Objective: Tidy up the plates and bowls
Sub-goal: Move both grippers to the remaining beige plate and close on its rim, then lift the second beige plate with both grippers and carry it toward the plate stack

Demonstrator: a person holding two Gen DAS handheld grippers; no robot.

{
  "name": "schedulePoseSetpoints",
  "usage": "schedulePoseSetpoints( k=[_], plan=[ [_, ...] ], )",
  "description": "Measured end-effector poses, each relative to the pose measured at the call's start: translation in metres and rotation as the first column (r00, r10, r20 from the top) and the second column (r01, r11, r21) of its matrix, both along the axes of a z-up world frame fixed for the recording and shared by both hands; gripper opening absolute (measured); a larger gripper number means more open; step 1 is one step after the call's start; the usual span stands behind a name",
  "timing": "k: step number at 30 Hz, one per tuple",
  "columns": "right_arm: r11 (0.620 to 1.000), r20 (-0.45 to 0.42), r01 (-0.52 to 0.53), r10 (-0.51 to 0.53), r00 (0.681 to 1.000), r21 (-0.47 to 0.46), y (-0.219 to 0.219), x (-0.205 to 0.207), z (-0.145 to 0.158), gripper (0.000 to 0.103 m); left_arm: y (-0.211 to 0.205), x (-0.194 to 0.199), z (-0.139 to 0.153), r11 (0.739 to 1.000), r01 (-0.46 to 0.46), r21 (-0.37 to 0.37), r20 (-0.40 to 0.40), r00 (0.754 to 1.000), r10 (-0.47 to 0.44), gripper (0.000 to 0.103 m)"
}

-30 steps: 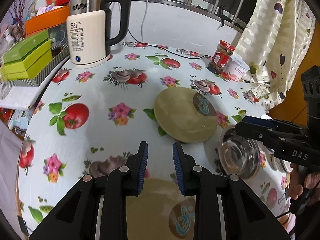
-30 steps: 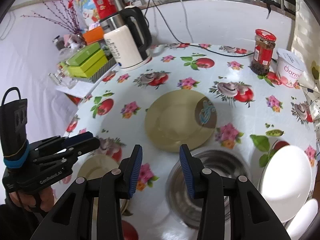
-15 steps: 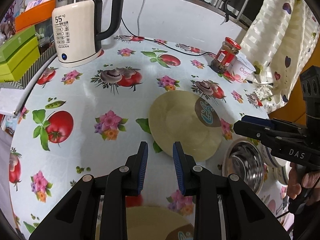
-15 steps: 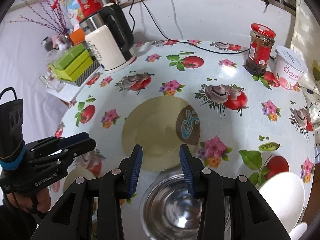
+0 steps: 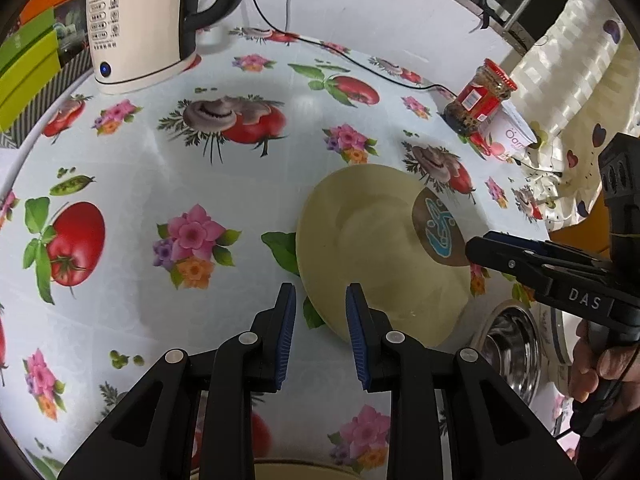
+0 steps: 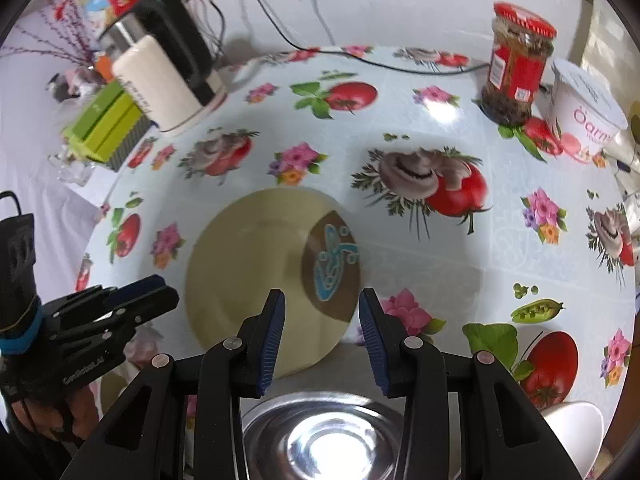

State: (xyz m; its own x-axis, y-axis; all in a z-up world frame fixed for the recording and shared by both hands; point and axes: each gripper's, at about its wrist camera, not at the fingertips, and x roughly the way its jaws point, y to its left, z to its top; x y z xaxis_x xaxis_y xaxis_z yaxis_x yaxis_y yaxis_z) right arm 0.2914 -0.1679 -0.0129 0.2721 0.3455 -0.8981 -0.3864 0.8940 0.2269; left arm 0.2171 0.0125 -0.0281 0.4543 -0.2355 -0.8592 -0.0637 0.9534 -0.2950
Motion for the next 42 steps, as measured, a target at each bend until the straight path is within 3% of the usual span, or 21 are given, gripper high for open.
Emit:
schedulePoseSetpoints(
  k=[17, 20, 42],
  plan=[
    [0.998, -0.103, 0.049, -0.051, 0.993, -0.025, 0.002, 0.023, -0.032, 0.032, -0.002, 0.015, -0.018, 0.999, -0.011, -0.034, -0.043, 0.999, 0.009, 0.027],
    [0.999, -0.107, 0.044, -0.045, 0.993, -0.011, 0.005, 0.023, -0.032, 0.024, -0.004, 0.015, -0.018, 0.999, 0.0, -0.036, -0.043, 0.999, -0.002, 0.027],
    [0.999, -0.07, 0.026, -0.025, 0.997, 0.02, 0.018, 0.014, -0.016, 0.024, 0.009, -0.001, 0.003, 1.0, -0.026, -0.016, 0.006, 1.0, 0.026, 0.027]
  ],
)
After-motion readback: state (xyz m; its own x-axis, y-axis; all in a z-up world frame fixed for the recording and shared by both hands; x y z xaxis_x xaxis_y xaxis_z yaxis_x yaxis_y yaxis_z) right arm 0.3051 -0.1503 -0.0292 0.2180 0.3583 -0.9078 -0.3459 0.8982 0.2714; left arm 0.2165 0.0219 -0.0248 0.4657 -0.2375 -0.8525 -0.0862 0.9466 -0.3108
